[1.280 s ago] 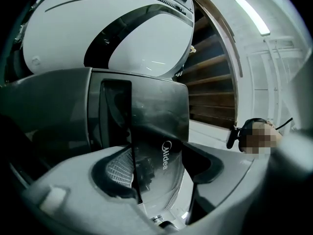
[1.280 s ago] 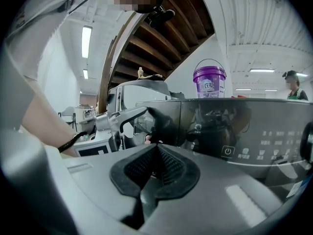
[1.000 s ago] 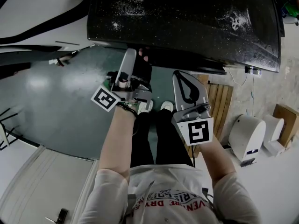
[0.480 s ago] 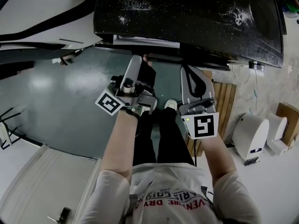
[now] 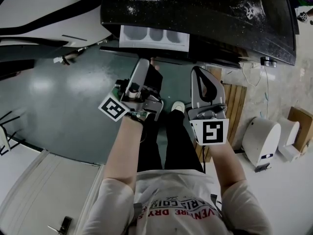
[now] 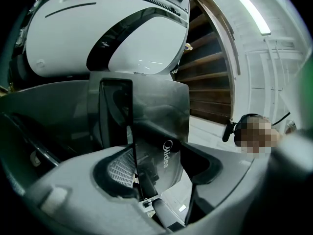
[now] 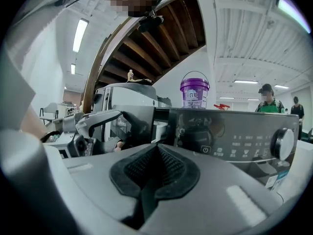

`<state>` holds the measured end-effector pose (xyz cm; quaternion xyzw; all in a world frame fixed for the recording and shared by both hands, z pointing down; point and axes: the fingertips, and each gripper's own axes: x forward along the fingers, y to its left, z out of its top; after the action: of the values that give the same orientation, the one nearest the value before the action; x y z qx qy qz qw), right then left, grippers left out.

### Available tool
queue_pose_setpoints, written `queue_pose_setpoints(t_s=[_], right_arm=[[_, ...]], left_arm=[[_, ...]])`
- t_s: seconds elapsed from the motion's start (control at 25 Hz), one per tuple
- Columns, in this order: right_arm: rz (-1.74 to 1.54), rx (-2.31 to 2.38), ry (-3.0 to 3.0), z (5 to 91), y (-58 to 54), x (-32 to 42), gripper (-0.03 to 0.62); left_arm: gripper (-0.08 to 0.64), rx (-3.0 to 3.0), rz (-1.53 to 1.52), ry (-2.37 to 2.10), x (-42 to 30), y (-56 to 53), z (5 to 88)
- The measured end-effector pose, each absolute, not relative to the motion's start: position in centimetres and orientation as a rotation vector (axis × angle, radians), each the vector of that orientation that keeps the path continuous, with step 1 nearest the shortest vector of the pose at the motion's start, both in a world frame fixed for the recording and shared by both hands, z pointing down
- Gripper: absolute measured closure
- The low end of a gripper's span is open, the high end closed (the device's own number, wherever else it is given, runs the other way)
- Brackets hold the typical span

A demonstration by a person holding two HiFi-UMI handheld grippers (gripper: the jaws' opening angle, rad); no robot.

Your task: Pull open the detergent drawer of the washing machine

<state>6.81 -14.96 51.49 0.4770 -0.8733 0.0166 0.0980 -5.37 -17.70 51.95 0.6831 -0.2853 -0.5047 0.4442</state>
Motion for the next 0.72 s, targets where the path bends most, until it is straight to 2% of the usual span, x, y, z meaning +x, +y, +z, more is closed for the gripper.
queue_pose_setpoints(t_s=[0.72], right_arm=[[0.064,1.392,-2.589,52.2,-11.4,6.7,0.591]], left_arm=[[0.272,1.702,-1.261,-0.708,-5.1,-11.8,52.1]])
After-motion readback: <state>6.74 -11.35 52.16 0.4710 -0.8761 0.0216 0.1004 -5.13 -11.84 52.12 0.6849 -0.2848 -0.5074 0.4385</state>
